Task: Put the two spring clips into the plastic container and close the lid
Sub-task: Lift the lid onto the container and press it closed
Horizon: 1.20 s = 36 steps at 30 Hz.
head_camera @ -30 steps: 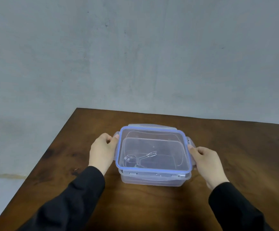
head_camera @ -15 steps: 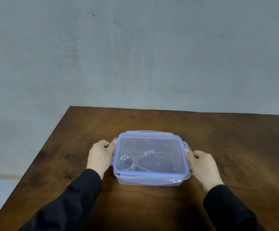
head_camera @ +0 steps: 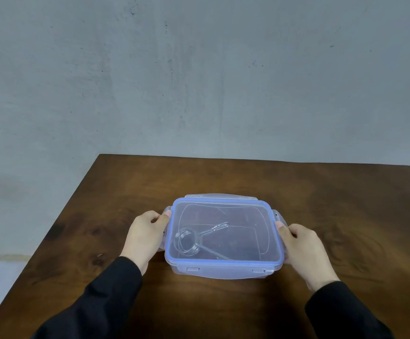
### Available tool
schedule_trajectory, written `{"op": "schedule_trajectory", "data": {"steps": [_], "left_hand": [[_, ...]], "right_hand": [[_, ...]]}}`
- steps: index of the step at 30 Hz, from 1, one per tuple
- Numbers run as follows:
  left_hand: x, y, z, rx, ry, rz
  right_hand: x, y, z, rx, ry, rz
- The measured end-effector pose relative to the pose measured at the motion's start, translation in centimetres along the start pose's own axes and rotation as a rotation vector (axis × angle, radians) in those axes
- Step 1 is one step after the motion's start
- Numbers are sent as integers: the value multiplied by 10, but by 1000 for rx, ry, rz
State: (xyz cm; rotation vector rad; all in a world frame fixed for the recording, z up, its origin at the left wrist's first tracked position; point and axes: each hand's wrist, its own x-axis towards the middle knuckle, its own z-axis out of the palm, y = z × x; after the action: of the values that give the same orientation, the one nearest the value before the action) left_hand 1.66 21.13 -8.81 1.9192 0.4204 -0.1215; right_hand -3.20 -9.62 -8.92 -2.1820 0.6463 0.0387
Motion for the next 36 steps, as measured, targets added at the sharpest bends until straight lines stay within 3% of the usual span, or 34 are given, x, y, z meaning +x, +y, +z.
{"op": "schedule_trajectory", "data": {"steps": [13, 18, 21, 25, 28, 31, 36], "left_hand": [[-1, -4, -2, -29, -4, 6], [-4, -10, -1, -54, -8, -27], [-6, -14, -1, -100, -25, -44], [-22, -19, -1, 72, 69, 226], [-35, -22, 1, 129, -60, 328], [-43, -27, 9, 103, -192, 276], [-50, -28, 17, -179, -178, 126]], "right_hand": [[-4, 2, 2, 60, -15, 28], [-12, 1, 4, 215, -45, 82], [-17, -1, 5, 238, 19, 28], [-25, 1, 6, 61, 176, -169], [-35, 2, 14, 1, 77, -201], [-40, 0, 22, 50, -2, -115], [-39, -1, 23, 214, -38, -98]]}}
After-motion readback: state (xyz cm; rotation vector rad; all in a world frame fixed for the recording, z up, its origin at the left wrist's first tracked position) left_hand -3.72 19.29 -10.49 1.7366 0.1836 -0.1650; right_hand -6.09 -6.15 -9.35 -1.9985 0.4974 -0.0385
